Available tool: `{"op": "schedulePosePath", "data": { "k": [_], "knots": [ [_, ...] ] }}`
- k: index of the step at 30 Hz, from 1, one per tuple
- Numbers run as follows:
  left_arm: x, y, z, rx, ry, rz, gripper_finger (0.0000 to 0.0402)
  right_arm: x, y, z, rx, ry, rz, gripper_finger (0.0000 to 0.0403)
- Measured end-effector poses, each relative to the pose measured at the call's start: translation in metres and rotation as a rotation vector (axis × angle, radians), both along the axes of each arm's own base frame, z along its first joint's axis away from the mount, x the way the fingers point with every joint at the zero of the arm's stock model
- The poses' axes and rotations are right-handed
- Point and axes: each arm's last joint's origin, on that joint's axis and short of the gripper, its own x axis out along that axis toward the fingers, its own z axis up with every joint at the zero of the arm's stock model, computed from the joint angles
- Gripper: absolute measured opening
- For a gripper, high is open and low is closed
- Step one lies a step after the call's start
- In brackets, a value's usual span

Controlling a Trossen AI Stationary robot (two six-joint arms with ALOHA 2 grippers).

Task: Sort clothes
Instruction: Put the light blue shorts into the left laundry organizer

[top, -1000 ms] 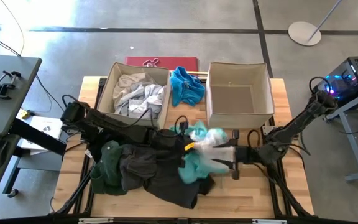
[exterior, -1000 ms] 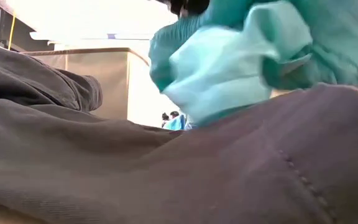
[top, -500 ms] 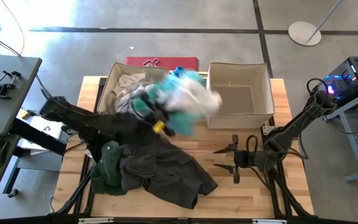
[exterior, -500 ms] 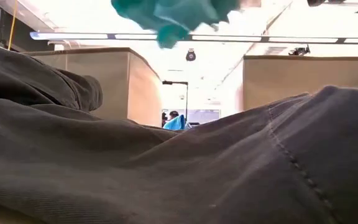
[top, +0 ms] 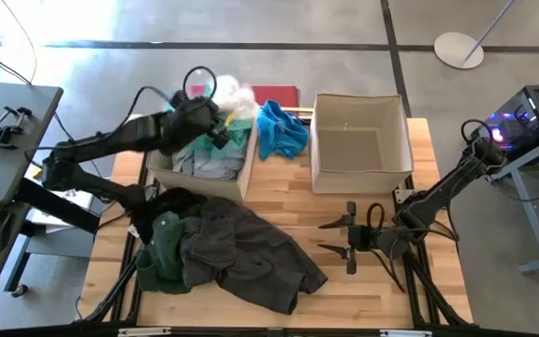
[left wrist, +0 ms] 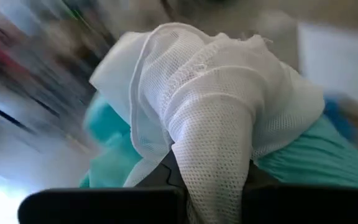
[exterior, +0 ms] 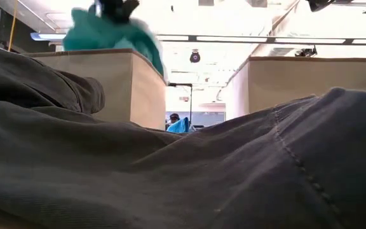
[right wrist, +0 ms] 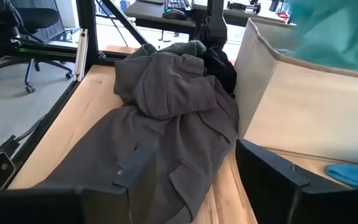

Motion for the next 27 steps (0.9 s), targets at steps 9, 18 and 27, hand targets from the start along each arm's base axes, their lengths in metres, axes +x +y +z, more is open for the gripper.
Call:
{"op": "schedulePosePath", "data": {
  "k": [9,18,27],
  "knots": [
    [-0.012,0.069,-0.118,-0.566,0.109,0.05,0.002,0.0,0.0,0.0,-0.009,0.001,0.007,0.0201],
    [-0.006,0.089,-0.182,-0.754,0.229,0.093,0.0022,0.0,0.0,0.0,0.0,0.001,0.003,0.0201],
    [-0.006,0.091,-0.172,-0.767,0.213,0.087,0.0079,0.0,0.0,0.0,0.009,0.0,0.001,0.0201]
  ]
}}
